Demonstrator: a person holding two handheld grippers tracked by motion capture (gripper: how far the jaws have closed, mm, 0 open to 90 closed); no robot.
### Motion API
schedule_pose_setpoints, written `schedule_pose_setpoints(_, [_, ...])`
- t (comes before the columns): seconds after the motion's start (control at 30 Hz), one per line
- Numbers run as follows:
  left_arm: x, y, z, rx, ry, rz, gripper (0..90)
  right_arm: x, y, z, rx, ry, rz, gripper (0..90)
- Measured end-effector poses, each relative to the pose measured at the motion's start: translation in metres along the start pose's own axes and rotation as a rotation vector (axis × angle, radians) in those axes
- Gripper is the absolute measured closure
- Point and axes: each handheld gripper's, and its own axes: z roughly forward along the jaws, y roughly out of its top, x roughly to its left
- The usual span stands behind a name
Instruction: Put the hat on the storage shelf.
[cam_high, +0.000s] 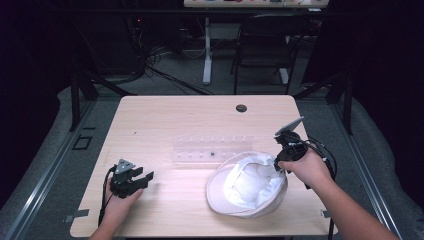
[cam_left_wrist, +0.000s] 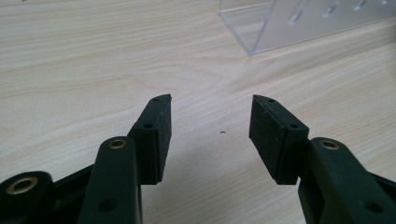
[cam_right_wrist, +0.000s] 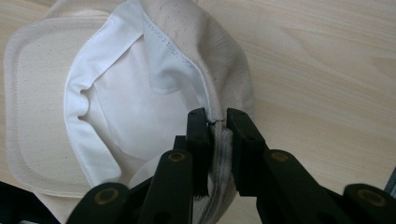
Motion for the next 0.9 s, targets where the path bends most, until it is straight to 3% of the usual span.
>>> schedule_pose_setpoints(0.07, [0.000,0.000,0.000,-0.001,-0.001,0.000,49.1,0.002,0.003,-0.001,0.019,-0.022,-0.023,79.6])
schedule_pose_setpoints(0.17, [0.000,0.000,0.000,-0.003,0.000,-0.001,49.1,0.004,0.005,-0.002,0.045,-0.015,-0.029,79.9])
schedule_pose_setpoints(0.27, [0.000,0.000,0.000,-0.002,0.000,-0.002,49.0,0.007,0.007,-0.005,0.039,-0.007,-0.021,79.9])
schedule_pose_setpoints(0.33, [0.001,0.000,0.000,-0.003,-0.002,-0.002,49.0,0.008,0.009,-0.007,0.028,0.017,0.035,80.1])
schedule_pose_setpoints(0.4, [0.001,0.000,0.000,-0.003,-0.003,-0.005,48.9,0.008,0.012,-0.011,0.065,0.033,0.037,80.2])
schedule_pose_setpoints(0.47, [0.001,0.000,0.000,-0.002,-0.002,-0.005,48.9,0.010,0.012,-0.012,0.056,0.038,0.059,80.2])
schedule_pose_setpoints(0.9, [0.002,0.000,0.000,-0.004,0.001,-0.011,48.9,0.018,0.018,-0.028,0.079,0.010,0.062,80.5])
